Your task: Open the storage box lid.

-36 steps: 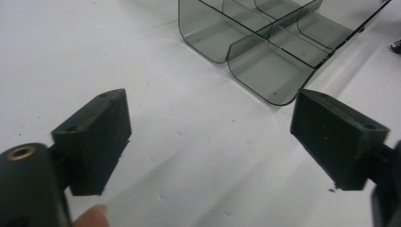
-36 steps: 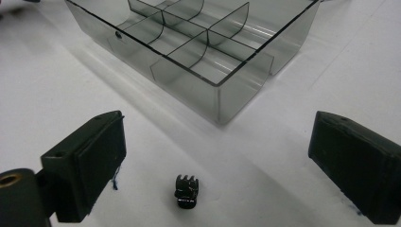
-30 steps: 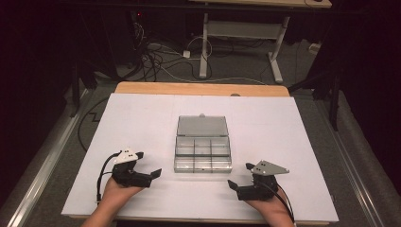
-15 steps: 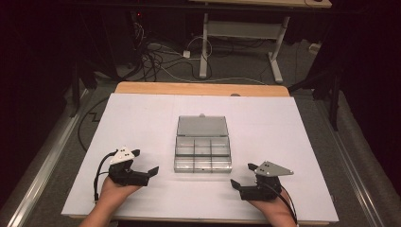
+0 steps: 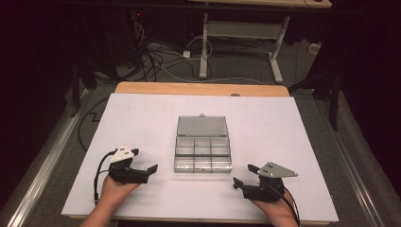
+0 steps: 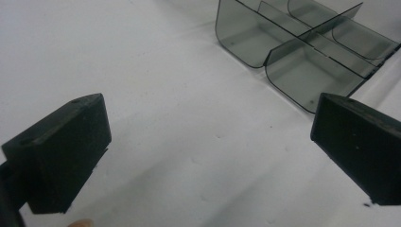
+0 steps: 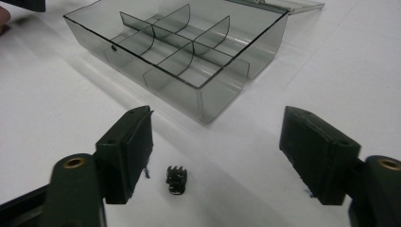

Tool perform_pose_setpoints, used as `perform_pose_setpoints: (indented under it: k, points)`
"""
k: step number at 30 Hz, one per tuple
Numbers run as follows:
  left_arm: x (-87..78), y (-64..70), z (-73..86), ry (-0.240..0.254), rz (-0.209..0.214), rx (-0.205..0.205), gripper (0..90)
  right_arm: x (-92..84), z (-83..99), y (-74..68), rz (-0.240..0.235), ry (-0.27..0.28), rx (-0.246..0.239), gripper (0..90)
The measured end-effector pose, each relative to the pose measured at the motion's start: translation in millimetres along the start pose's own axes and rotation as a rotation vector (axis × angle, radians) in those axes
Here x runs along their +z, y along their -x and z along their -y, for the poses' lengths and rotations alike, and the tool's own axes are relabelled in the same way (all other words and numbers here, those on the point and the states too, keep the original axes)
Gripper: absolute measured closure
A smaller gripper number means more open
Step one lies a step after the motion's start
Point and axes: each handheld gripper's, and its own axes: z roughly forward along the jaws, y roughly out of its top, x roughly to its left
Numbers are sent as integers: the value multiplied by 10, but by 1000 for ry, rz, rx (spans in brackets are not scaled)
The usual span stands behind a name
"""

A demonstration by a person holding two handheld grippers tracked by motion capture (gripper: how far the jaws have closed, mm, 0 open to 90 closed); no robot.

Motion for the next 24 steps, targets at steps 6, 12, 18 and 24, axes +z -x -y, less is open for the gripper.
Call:
perform_pose_setpoints:
  k: [6, 12, 18, 24]
  points:
    - [3, 8, 11, -2, 13, 9, 0, -6, 63, -25, -33, -26, 10, 529]
    - [7, 54, 9, -5, -17, 44, 0, -8, 110, -94, -17, -64, -27, 621]
    - [14, 48, 4, -11, -2, 46, 0, 84, 139, -172, -45, -103, -46, 653]
    - [5, 43, 6, -5, 6, 48, 0, 142, 139, -199, -28, -135, -80, 687]
